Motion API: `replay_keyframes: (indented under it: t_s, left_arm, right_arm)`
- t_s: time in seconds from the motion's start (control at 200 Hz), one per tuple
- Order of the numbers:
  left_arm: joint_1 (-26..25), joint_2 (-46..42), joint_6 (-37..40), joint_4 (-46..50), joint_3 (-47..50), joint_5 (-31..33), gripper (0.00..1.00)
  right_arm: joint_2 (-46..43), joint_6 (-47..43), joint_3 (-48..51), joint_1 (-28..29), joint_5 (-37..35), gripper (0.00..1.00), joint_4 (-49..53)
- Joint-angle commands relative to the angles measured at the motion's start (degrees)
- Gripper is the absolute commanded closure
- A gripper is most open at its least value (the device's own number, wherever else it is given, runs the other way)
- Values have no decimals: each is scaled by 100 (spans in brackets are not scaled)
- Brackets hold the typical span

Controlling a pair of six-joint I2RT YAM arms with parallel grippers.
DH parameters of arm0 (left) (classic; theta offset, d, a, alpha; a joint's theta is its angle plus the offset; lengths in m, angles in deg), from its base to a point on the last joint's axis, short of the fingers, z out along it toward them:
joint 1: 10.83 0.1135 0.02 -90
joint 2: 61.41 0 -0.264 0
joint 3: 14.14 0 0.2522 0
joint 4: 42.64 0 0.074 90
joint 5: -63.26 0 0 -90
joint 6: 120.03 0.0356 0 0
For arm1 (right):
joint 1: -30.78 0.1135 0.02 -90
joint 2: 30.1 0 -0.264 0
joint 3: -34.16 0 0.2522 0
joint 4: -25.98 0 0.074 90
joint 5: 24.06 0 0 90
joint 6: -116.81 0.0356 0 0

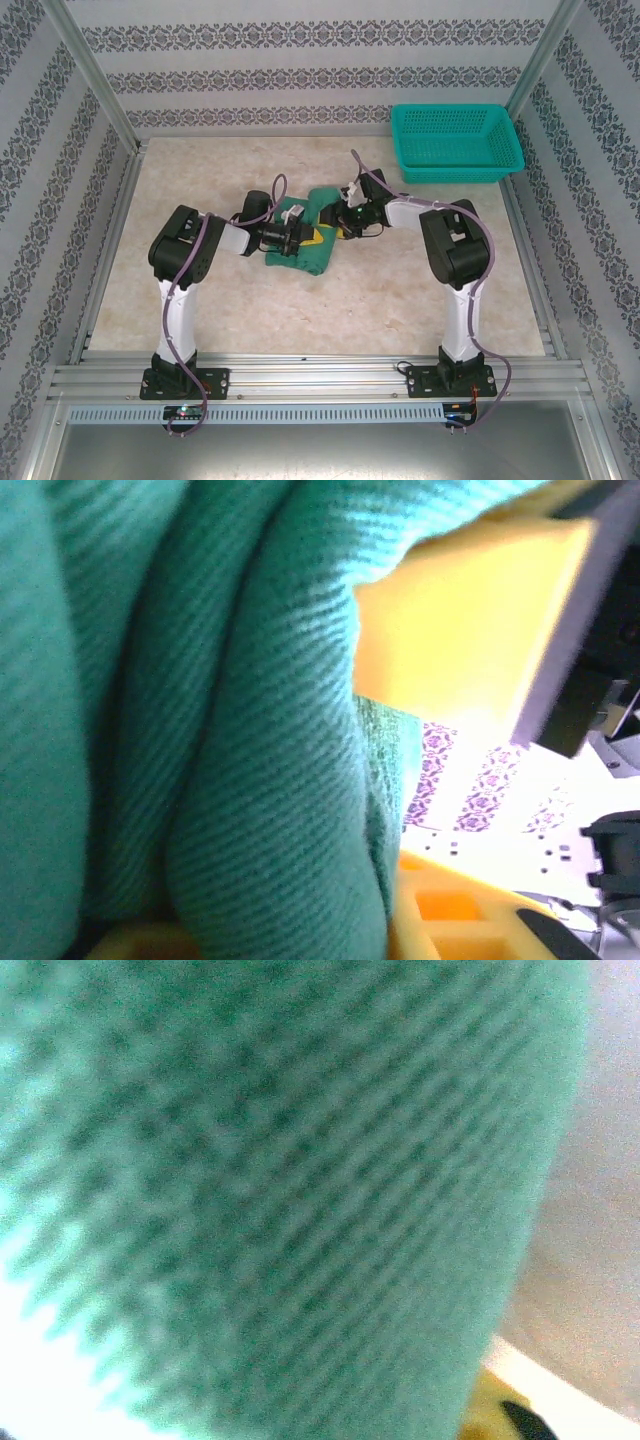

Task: Roll up the long pants

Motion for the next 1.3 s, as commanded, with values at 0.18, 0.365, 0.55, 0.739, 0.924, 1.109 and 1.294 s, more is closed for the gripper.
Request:
replay_keyframes:
  t_s: [0.18, 0.365, 0.55, 0.739, 0.924, 1.109, 1.294]
  left_arm:
    - [-19, -635, 3631, 4652, -937, 2095, 56]
    - [-457, -1735, 4361, 5656, -1148, 5032, 49]
    - [-2051, -2520, 5330, 5777, -1088, 8265, 36]
    - [-3200, -2396, 5734, 5932, -1344, 9742, 32]
    - [-3650, -1774, 5854, 6059, -1560, 10402, 31]
    - [-3766, -1102, 5907, 6088, -1741, 10722, 30]
    - [-3649, -627, 5664, 6635, -2023, 11124, 29]
  right_arm:
    - [-391, 299, 889, -131, -793, 100, -437]
    - [-899, 461, 1368, -55, -1108, 100, -394]
    - [-904, 529, 1342, 100, -1321, 100, -147]
    - [-759, 571, 1189, 167, -1338, 100, -24]
    - [-741, 556, 1105, 177, -1318, 100, 51]
    - [-794, 554, 1107, 204, -1317, 100, 93]
    - [-949, 594, 1215, 238, -1273, 100, 69]
